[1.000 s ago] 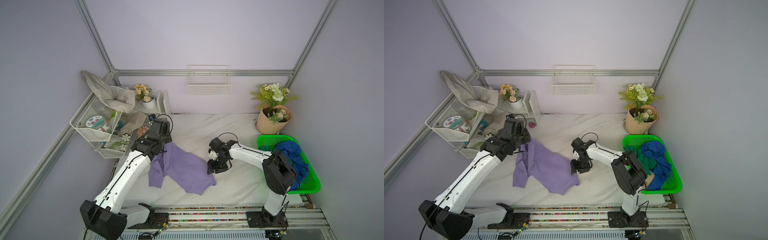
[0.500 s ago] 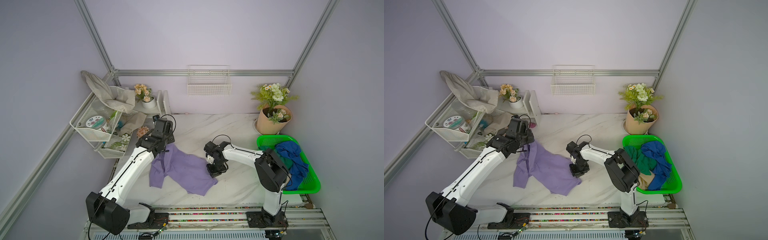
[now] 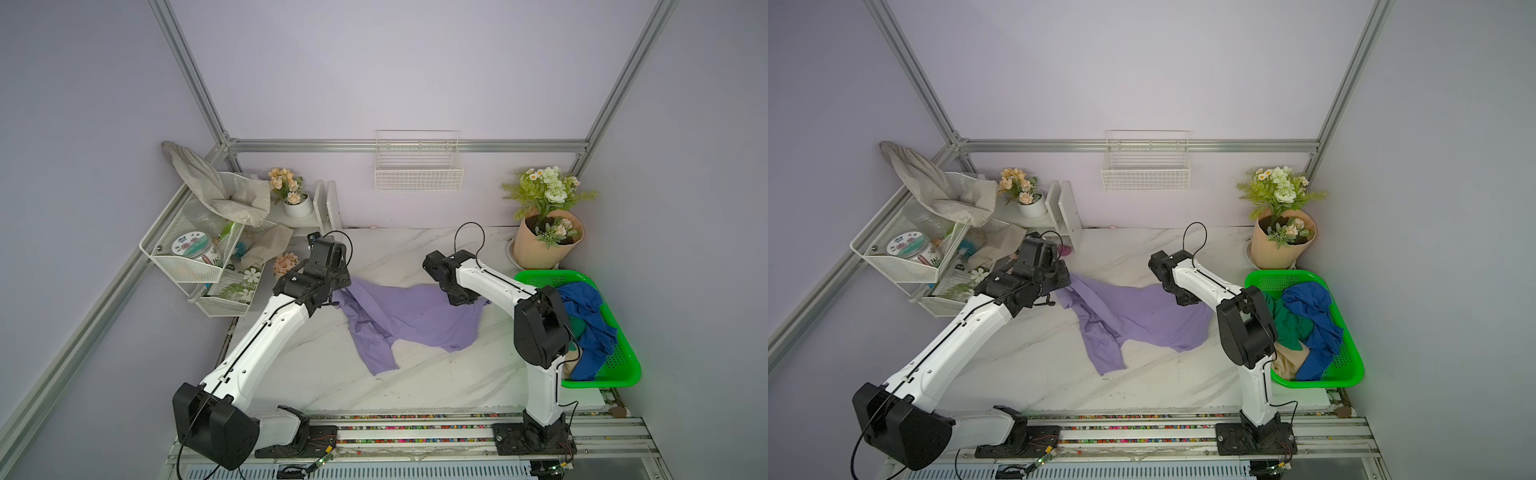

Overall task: Fold and stack t-shirts
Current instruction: Flatten out the T-shirt at the center of the board.

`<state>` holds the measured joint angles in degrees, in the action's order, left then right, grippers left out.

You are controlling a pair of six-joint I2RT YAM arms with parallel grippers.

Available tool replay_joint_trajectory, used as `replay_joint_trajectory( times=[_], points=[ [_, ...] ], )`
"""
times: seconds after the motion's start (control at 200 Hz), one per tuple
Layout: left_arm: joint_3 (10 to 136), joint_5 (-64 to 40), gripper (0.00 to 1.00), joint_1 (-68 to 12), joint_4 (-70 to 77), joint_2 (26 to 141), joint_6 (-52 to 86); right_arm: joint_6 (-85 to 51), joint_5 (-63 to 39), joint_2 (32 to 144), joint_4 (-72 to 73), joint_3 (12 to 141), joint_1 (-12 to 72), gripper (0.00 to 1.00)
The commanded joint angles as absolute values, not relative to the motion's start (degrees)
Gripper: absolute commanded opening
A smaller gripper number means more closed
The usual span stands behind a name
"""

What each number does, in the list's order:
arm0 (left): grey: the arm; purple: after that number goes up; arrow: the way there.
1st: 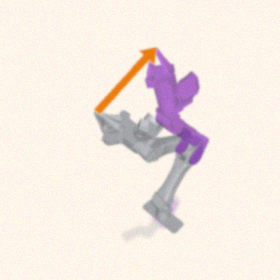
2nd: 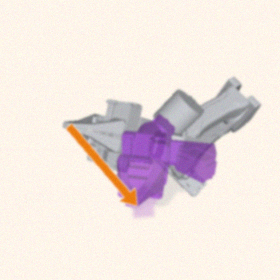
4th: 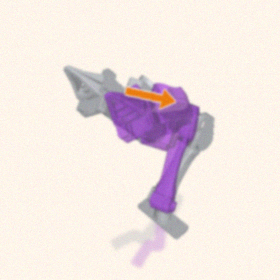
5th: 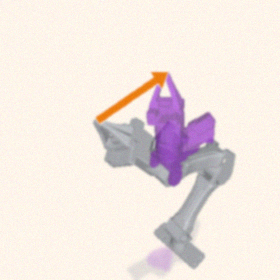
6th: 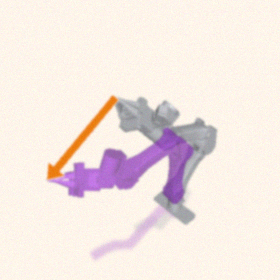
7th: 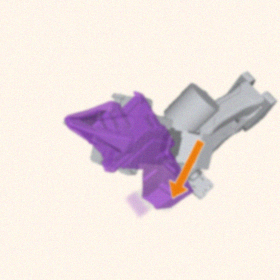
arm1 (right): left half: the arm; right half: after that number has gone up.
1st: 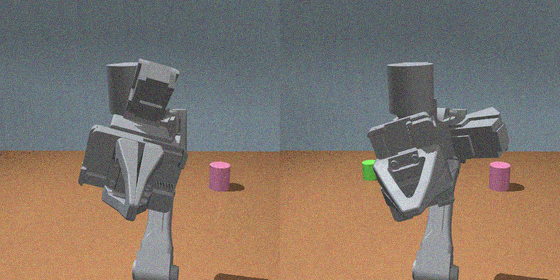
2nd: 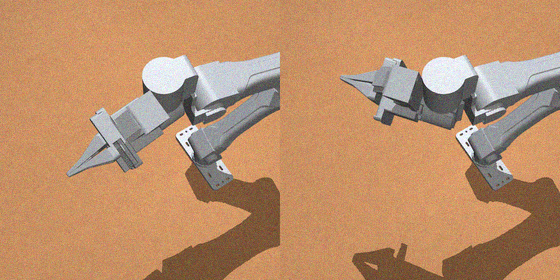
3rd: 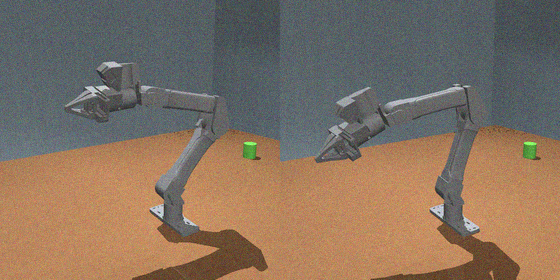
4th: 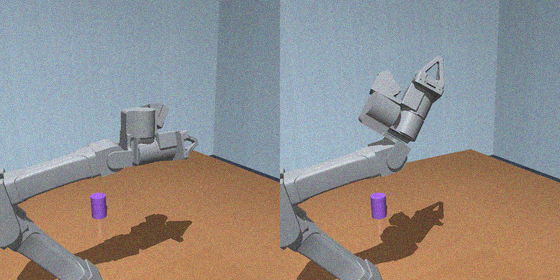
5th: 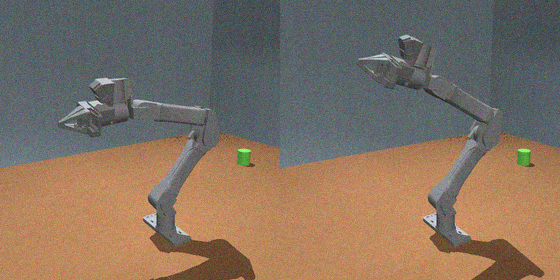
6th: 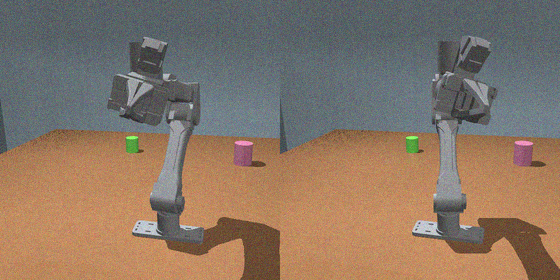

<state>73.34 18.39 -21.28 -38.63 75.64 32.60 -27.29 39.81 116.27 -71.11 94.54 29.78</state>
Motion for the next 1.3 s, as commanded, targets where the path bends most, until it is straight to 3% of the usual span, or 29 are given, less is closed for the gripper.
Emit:
replay_joint_trajectory(
  times=[0.0,0.12,0.295,0.385,0.65,1.195,1.25,1.295],
  points=[
    [71.01,17.7,0.0,-21.1,-38.23,74.61,32.88,-29.55,39.01,115.57,-72.88,94.08,29.25,0.06],
    [71.23,17.44,0.0,-21.09,-38.18,74.96,32.52,-28.31,22.61,109.86,-69.05,89.67,29.5,0.29],
    [71.76,16.96,0.0,-21.18,-38.23,75.88,32.34,-29.63,7.09,101.18,-67.87,84.45,29.96,0.45],
    [72.14,16.65,0.0,-21.26,-38.23,76.72,32.07,-28.64,4.2,99.22,-69.19,81.12,30.9,0.47],
    [73.63,15.96,0.0,-21.45,-37.9,79.05,31.42,-27.99,-0.48,100.38,-66.61,71.38,34.61,0.48],
    [72.6,16.35,0.0,-21.97,-37.79,78.85,31.97,-26.66,-1.42,110.29,-60.56,72.06,35.74,0.47],
    [72.51,16.3,0.0,-21.97,-37.86,78.71,32.02,-26.46,-0.6,111.34,-59.89,72.33,35.72,0.42],
    [72.43,16.43,0.0,-21.97,-37.86,78.58,32.12,-26.07,-0.2,111.98,-59.35,72.65,35.77,0.27]
  ],
)
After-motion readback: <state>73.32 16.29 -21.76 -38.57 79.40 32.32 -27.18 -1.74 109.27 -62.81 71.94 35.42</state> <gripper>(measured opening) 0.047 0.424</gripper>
